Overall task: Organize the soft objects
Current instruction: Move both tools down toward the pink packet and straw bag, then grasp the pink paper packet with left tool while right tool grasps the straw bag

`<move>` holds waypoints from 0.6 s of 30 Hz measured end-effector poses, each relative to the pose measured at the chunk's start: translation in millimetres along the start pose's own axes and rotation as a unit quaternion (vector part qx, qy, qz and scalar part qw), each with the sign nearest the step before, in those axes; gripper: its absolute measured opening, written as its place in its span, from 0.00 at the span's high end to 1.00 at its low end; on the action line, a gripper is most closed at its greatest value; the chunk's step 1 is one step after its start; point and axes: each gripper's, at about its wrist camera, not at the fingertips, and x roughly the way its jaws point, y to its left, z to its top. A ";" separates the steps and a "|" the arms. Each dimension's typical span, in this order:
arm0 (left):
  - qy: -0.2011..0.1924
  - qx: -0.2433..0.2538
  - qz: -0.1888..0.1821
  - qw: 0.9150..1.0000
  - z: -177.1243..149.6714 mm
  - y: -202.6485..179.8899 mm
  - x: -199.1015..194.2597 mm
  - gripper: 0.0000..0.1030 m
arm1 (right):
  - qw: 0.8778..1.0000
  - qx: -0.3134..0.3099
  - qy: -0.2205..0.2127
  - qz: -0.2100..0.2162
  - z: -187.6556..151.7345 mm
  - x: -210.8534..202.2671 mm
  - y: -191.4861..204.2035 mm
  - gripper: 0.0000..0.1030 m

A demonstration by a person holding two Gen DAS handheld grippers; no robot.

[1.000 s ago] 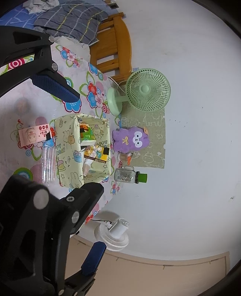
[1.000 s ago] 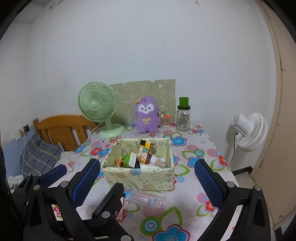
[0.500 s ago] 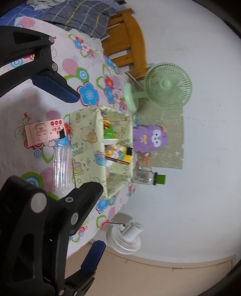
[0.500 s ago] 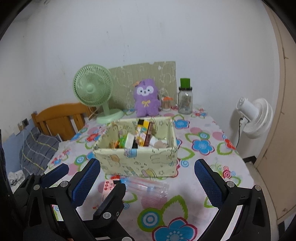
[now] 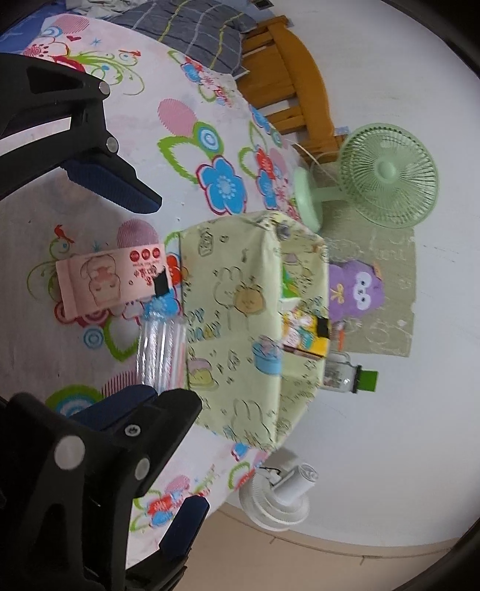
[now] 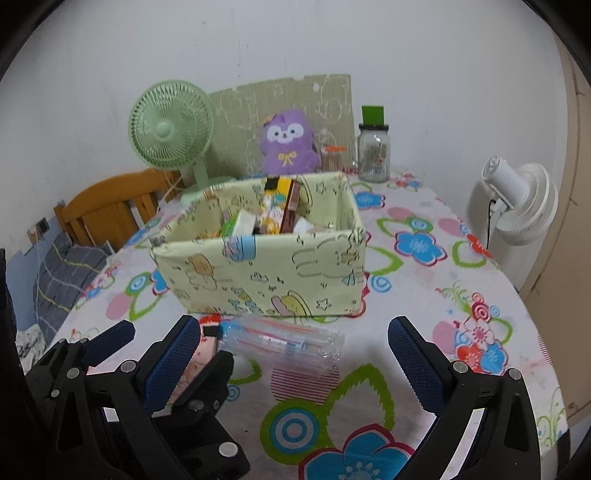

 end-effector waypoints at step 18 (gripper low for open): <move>0.071 -0.031 0.010 0.997 -11.1 16.6 43.7 0.40 | 0.999 -0.001 0.047 -0.001 -8.1 47.7 5.6 0.00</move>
